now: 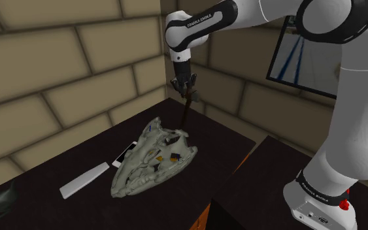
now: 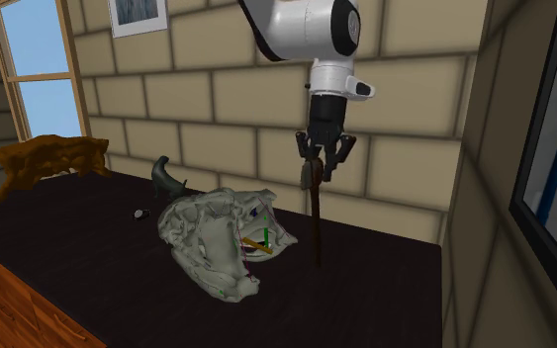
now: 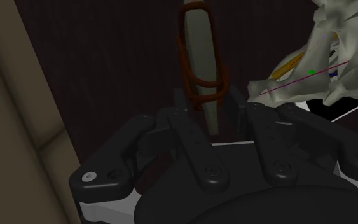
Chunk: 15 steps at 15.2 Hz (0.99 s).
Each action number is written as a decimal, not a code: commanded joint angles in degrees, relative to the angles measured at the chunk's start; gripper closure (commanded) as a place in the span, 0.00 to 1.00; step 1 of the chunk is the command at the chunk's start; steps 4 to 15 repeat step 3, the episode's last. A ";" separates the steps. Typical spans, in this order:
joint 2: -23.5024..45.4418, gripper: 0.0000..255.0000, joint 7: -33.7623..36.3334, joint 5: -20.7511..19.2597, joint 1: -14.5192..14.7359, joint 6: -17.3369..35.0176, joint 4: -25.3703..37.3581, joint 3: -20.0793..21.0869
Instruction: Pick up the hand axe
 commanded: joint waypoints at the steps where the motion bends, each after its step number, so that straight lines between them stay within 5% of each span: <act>1: -0.39 1.00 -0.08 0.05 -0.04 -1.43 1.03 0.00; 15: -0.42 1.00 -0.08 0.05 -0.04 -1.54 1.11 0.00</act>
